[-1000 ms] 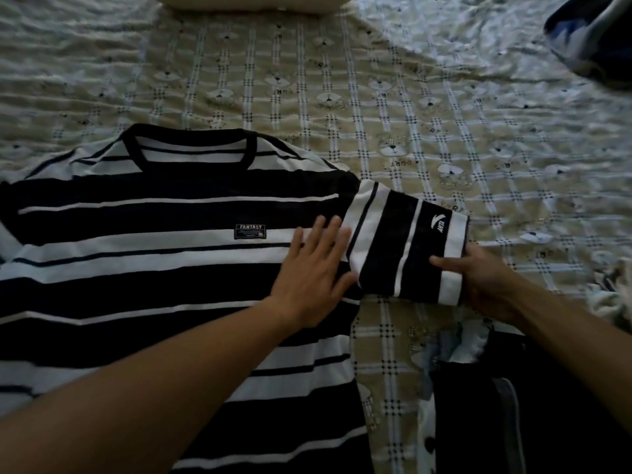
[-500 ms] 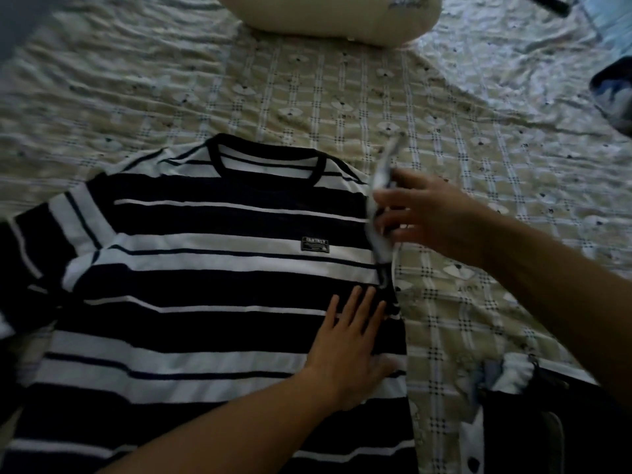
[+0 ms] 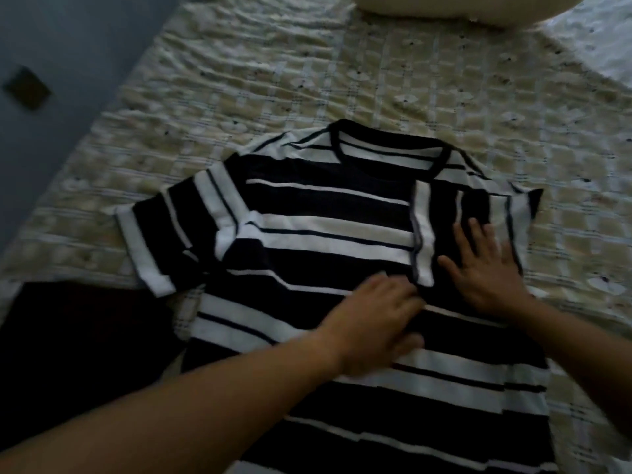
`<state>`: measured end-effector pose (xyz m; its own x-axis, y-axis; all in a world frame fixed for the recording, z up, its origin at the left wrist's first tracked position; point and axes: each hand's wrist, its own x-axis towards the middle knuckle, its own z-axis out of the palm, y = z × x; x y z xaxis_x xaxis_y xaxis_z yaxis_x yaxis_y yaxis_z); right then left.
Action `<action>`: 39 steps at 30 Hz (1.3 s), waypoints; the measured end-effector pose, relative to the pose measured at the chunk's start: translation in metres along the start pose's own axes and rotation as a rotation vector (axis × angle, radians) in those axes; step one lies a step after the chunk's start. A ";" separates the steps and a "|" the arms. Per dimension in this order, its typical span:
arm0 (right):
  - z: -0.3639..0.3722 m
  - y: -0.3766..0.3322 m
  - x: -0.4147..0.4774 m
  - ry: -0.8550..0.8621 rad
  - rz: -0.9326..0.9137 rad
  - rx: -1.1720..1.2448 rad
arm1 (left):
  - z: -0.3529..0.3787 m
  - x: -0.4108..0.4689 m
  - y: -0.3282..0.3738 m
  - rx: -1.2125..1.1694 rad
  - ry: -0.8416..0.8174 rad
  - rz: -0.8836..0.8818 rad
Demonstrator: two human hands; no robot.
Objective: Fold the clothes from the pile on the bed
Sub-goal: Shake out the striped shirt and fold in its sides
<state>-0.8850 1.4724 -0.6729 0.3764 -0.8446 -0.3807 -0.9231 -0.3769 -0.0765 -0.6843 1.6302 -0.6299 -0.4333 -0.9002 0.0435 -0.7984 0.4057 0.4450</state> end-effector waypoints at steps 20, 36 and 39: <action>0.012 -0.309 0.003 0.092 -0.374 0.183 | -0.141 -0.184 -0.245 -0.622 0.413 -1.590; 0.025 -0.325 -0.008 0.141 -0.295 0.075 | -0.159 -0.193 -0.228 -0.487 0.643 -1.175; 0.025 -0.323 -0.006 0.083 -0.284 0.073 | -0.160 -0.183 -0.228 -0.551 0.595 -1.203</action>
<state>-0.5911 1.6081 -0.6688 0.6229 -0.7385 -0.2580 -0.7819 -0.5769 -0.2362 -0.3565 1.6773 -0.5963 0.7142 -0.6322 -0.3004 -0.2284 -0.6162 0.7537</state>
